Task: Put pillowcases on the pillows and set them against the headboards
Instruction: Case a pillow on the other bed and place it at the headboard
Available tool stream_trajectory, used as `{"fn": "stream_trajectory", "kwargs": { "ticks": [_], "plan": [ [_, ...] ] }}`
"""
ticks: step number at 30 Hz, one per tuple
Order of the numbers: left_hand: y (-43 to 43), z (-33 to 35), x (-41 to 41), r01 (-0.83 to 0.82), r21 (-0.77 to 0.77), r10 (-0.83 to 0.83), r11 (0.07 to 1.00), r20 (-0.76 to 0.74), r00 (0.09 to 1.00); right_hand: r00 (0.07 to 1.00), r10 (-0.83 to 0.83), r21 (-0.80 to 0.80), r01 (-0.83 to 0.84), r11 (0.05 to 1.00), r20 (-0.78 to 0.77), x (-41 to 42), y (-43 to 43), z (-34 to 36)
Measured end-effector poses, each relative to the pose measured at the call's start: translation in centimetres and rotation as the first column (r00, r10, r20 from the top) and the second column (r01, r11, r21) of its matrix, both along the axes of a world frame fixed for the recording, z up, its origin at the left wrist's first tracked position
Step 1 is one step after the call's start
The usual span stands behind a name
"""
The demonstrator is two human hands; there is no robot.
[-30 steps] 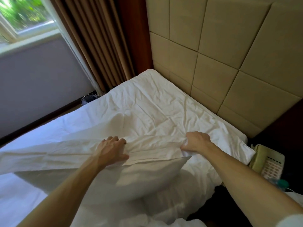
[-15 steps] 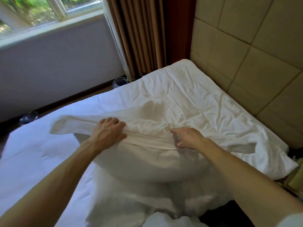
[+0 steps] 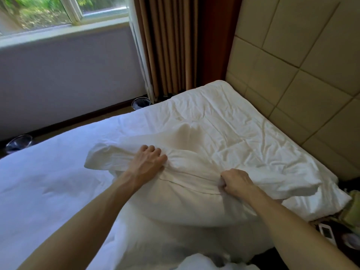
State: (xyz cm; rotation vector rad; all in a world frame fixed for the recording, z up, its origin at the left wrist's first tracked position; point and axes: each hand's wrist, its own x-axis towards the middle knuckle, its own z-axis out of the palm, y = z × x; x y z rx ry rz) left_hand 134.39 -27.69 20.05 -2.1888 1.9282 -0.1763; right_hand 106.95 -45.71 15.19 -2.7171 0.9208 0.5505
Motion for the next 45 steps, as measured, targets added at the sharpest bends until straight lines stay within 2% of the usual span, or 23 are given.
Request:
{"fn": "stream_trajectory", "kwargs": {
  "ticks": [3,7,13,16,20,29,35,39,45],
  "plan": [
    [0.1,-0.9,-0.1,0.108,0.007,-0.108,0.994,0.013,0.994,1.000,0.010,-0.011,-0.010,1.000,-0.008,-0.3,1.4,0.2],
    [0.6,-1.9,0.9,0.151,0.007,-0.151,0.989,0.021,0.988,0.994,-0.012,0.010,0.011,1.000,0.112,-1.8,1.5,0.3],
    [-1.8,1.5,1.9,0.136,-0.318,-0.149,0.938,-0.018,0.989,0.984,-0.059,0.057,0.050,0.997,0.165,-3.1,-2.4,5.6],
    [-4.2,3.3,1.6,0.142,-0.418,-0.175,0.897,-0.042,0.984,0.977,-0.090,0.035,0.085,0.996,0.191,-4.5,-3.1,8.4],
    [-8.1,4.3,1.4,0.137,-0.481,-0.235,0.866,-0.150,0.960,0.964,-0.143,-0.007,0.148,0.989,0.225,-7.2,-3.6,11.6],
    [-16.5,4.5,-4.6,0.324,-0.461,-0.454,0.826,-0.203,0.868,0.924,-0.322,-0.006,0.330,0.944,0.207,-15.8,-4.9,12.2],
    [-22.8,5.4,-9.8,0.426,-0.464,-0.561,0.777,-0.202,0.803,0.853,-0.463,-0.020,0.481,0.876,0.241,-21.5,-5.3,11.9],
    [-24.8,2.6,-12.0,0.467,-0.379,-0.567,0.799,-0.215,0.795,0.794,-0.567,0.057,0.570,0.820,0.219,-23.2,-5.9,8.9],
    [-24.0,-5.8,-14.0,0.571,-0.119,-0.583,0.813,-0.135,0.801,0.698,-0.690,0.086,0.689,0.720,0.191,-25.6,-4.7,0.6]
  ]
}}
